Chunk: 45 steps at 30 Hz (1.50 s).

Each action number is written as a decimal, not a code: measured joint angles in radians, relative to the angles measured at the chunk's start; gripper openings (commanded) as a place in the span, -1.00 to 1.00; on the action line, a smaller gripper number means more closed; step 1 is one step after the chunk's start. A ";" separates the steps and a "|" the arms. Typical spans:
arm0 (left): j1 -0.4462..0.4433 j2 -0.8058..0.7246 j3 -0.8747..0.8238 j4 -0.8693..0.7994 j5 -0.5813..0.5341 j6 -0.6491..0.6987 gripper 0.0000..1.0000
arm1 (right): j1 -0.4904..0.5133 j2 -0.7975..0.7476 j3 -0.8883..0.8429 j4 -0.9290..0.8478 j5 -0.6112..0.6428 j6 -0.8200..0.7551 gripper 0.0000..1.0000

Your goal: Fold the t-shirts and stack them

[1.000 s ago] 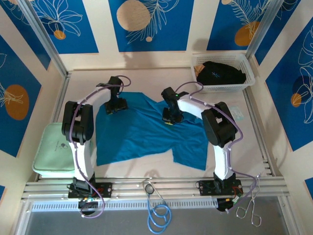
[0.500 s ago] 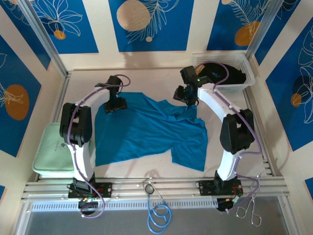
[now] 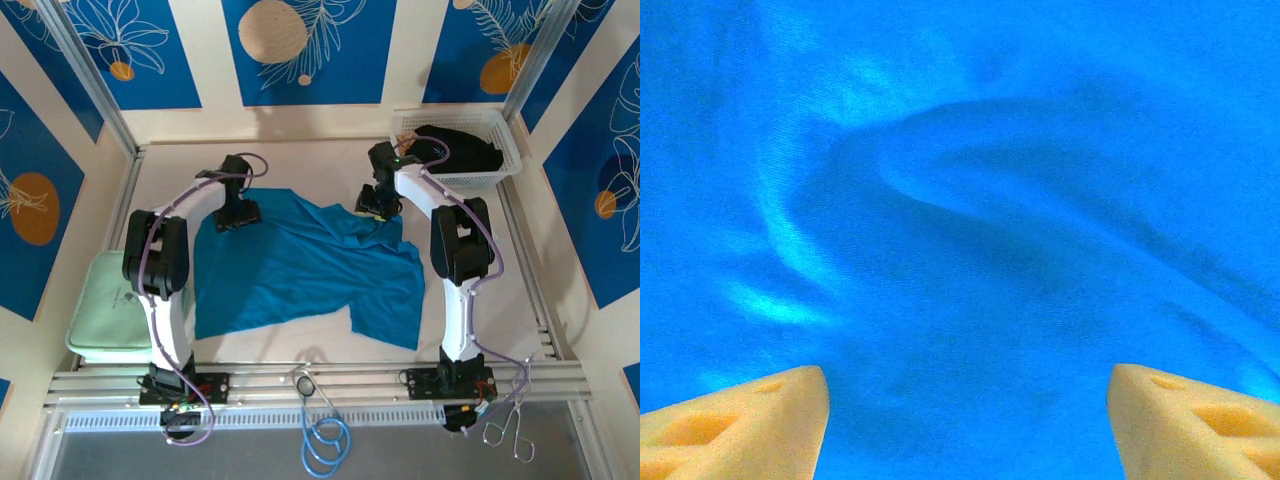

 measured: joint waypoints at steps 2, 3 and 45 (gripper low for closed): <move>-0.001 0.000 0.000 0.000 0.000 0.000 0.47 | 0.002 0.002 0.000 0.000 -0.004 0.000 -0.04; -0.001 0.000 0.000 0.000 0.000 0.000 0.47 | 0.004 0.002 0.000 0.000 -0.007 0.000 -0.04; -0.010 0.000 -0.017 0.003 0.000 0.000 0.54 | 0.053 0.012 -0.016 -0.055 0.050 -0.019 -1.00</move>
